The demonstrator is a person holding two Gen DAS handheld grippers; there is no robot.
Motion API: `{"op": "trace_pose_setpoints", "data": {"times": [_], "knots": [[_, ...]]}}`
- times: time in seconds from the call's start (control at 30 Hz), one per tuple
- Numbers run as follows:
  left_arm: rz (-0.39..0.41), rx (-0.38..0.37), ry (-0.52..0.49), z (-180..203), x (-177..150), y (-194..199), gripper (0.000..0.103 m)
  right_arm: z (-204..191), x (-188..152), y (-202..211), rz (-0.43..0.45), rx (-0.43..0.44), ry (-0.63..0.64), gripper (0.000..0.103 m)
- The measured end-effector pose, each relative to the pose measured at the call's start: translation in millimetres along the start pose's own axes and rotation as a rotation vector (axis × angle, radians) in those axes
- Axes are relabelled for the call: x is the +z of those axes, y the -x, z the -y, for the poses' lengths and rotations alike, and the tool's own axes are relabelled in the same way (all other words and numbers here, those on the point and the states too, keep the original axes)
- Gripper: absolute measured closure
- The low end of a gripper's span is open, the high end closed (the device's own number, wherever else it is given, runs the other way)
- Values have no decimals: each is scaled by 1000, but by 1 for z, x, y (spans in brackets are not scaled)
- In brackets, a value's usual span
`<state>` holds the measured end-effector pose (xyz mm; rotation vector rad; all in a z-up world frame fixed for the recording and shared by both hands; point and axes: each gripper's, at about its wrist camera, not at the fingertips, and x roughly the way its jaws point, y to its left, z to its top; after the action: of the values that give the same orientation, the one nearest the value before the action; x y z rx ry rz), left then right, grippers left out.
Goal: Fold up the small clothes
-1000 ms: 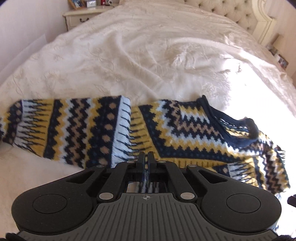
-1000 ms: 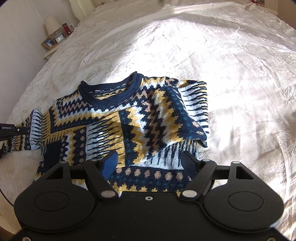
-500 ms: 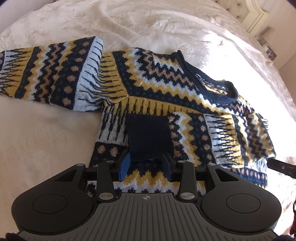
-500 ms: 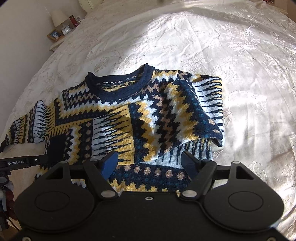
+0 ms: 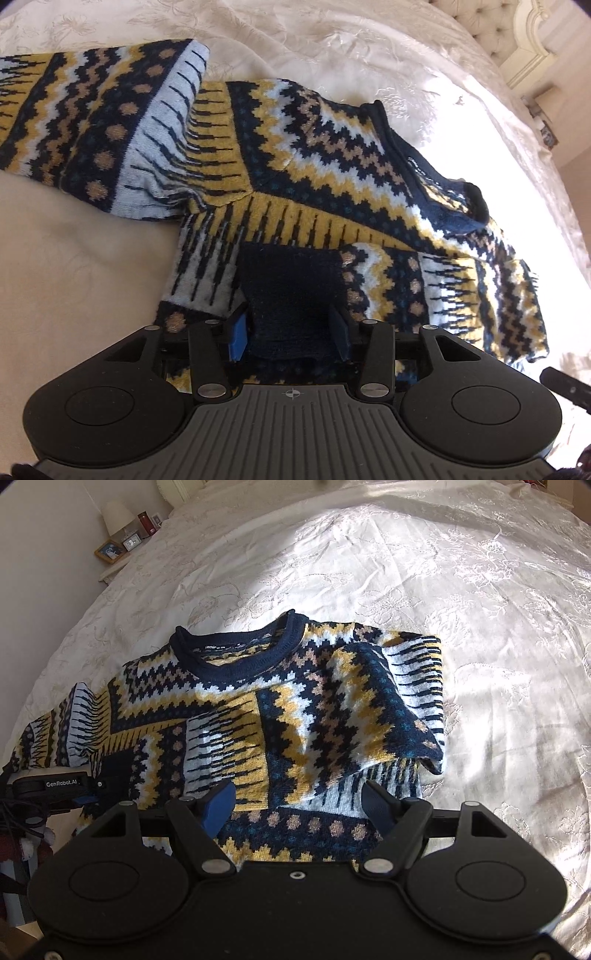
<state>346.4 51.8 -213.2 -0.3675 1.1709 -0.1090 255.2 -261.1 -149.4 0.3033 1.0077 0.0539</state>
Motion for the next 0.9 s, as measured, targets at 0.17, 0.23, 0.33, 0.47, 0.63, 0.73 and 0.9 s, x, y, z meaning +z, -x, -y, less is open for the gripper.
{"op": "trace_pose_setpoints", "data": {"times": [0.17, 0.23, 0.33, 0.47, 0.63, 0.73, 0.9], "knots": [[40, 76, -84, 15, 13, 12, 97, 3, -1, 3, 0, -6, -4, 26], [100, 101, -116, 18, 21, 29, 97, 6, 1, 6, 7, -9, -7, 26], [168, 150, -140, 15, 36, 46, 97, 14, 4, 10, 25, -19, -14, 25], [153, 171, -159, 7, 54, 42, 97, 29, 13, 8, 41, -39, -48, 25], [99, 219, -206, 11, 49, 21, 95, 47, 30, -11, 47, -97, -56, 25], [82, 252, -209, 10, 42, 11, 95, 60, 39, -31, 24, -145, -66, 25], [60, 273, -209, 3, 34, 7, 82, 81, 44, -63, -52, -248, -87, 25]]}}
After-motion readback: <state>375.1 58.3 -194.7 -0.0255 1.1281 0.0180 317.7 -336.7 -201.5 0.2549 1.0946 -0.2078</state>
